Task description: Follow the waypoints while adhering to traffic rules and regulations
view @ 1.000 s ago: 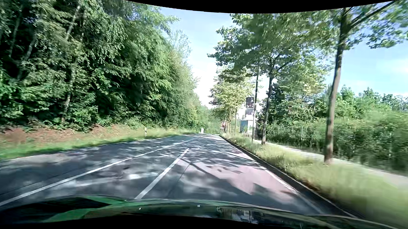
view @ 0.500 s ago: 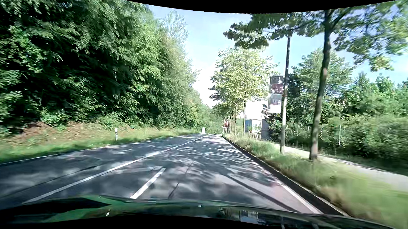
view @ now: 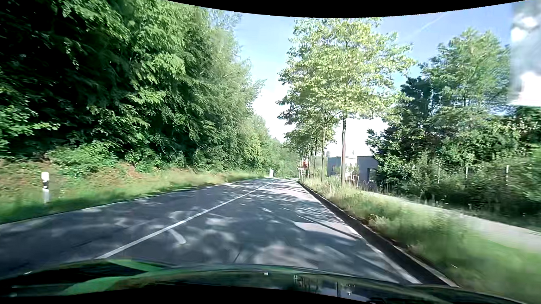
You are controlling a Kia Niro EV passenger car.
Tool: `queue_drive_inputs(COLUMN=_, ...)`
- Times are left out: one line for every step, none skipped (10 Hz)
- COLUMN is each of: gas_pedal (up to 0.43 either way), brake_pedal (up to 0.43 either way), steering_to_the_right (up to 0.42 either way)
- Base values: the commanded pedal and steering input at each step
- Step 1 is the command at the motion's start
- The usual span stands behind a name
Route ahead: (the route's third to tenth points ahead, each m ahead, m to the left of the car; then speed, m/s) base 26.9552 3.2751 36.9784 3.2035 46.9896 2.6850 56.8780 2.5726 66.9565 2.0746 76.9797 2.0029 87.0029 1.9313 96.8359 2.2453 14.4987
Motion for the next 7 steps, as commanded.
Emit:
queue_drive_inputs(gas_pedal=0.118, brake_pedal=0.0, steering_to_the_right=-0.004)
queue_drive_inputs(gas_pedal=0.118, brake_pedal=0.0, steering_to_the_right=-0.004)
queue_drive_inputs(gas_pedal=0.118, brake_pedal=0.0, steering_to_the_right=-0.004)
queue_drive_inputs(gas_pedal=0.118, brake_pedal=0.0, steering_to_the_right=-0.004)
queue_drive_inputs(gas_pedal=0.118, brake_pedal=0.0, steering_to_the_right=-0.004)
queue_drive_inputs(gas_pedal=0.118, brake_pedal=0.0, steering_to_the_right=-0.002)
queue_drive_inputs(gas_pedal=0.118, brake_pedal=0.0, steering_to_the_right=-0.001)
